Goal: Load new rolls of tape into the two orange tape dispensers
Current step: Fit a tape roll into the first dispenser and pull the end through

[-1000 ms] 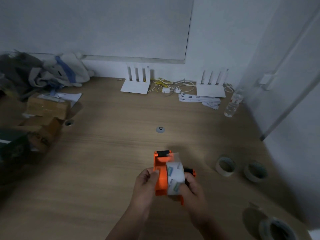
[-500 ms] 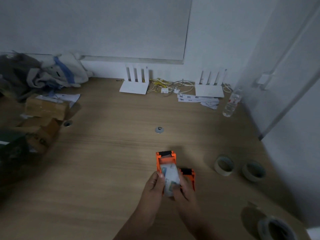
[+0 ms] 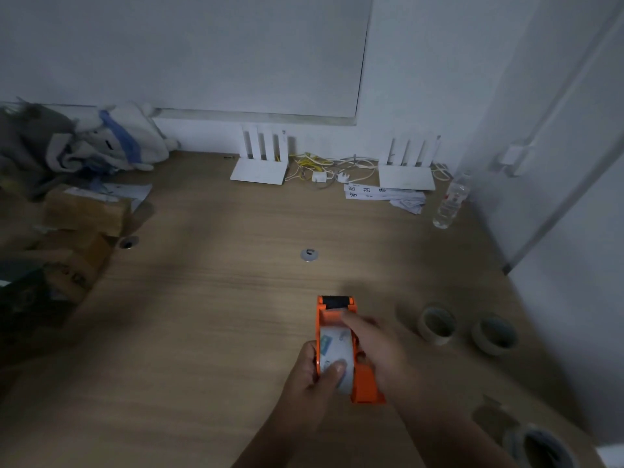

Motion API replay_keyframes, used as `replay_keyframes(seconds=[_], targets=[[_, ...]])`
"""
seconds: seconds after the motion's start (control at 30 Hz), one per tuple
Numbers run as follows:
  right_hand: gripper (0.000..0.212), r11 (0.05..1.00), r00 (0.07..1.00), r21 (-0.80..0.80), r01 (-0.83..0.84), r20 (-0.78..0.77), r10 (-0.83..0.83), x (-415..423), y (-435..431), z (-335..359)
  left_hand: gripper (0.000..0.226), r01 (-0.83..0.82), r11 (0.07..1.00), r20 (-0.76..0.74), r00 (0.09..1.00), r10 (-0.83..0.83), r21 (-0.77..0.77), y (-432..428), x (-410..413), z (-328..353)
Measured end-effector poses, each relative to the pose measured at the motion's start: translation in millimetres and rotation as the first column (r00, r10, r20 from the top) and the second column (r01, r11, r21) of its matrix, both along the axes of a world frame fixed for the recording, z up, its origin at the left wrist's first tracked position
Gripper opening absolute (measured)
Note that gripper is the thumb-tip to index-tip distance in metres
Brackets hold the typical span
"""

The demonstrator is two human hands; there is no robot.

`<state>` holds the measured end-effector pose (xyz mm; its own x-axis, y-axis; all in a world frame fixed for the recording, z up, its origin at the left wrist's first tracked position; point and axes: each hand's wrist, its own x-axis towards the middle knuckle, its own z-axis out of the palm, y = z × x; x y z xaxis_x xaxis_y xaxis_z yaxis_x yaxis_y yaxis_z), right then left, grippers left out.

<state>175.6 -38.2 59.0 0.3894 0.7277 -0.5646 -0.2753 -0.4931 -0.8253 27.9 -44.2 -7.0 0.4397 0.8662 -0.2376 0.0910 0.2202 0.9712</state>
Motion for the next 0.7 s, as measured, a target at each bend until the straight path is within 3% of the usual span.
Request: replay_keyframes(seconds=[0.03, 0.07, 0.17, 0.27, 0.4, 0.47, 0.57, 0.7], targets=[[0.031, 1.0, 1.0, -0.018, -0.002, -0.007, 0.002, 0.7, 3.0, -1.1, 0.009, 0.01, 1.0, 0.0, 1.0, -0.01, 0.016, -2.3, -0.8, 0.5], [0.027, 1.0, 1.0, -0.021, -0.011, 0.024, 0.012, 0.6, 5.5, 3.3, 0.009, 0.02, 0.999, -0.024, 1.0, -0.02, 0.033, -3.9, -1.4, 3.1], [0.008, 0.999, 0.978, 0.037, -0.034, 0.206, 0.026, 0.4, 9.6, 1.2, 0.02, 0.027, 1.0, -0.018, 0.999, -0.027, 0.005, -7.9, -2.6, 0.2], [0.009, 0.991, 0.934, 0.083, -0.102, 0.35, 0.067, -1.3, 10.2, 2.5, 0.01, -0.101, 0.995, -0.019, 0.995, 0.101, 0.012, -9.1, -3.6, -5.5], [0.009, 0.97, 0.836, 0.114, -0.216, 0.535, 0.124, -3.8, 11.0, 4.3, 0.025, -0.173, 0.983, -0.046, 0.983, 0.176, 0.064, -9.6, -2.8, -1.1], [0.007, 0.97, 0.85, 0.156, -0.185, 0.521, 0.078, -3.1, 15.8, 6.8, 0.029, -0.233, 0.969, -0.064, 0.969, 0.238, 0.087, -8.9, -1.5, -1.5], [0.022, 0.964, 0.885, 0.246, -0.097, 0.465, -0.03, -0.5, 28.2, 12.3, 0.041, -0.306, 0.949, -0.114, 0.943, 0.313, 0.078, -6.3, 1.8, -6.1], [0.026, 0.954, 0.874, 0.263, -0.14, 0.485, -0.006, -2.0, 36.3, 23.8, 0.054, -0.316, 0.948, -0.138, 0.938, 0.319, 0.04, -2.8, -1.8, -8.5]])
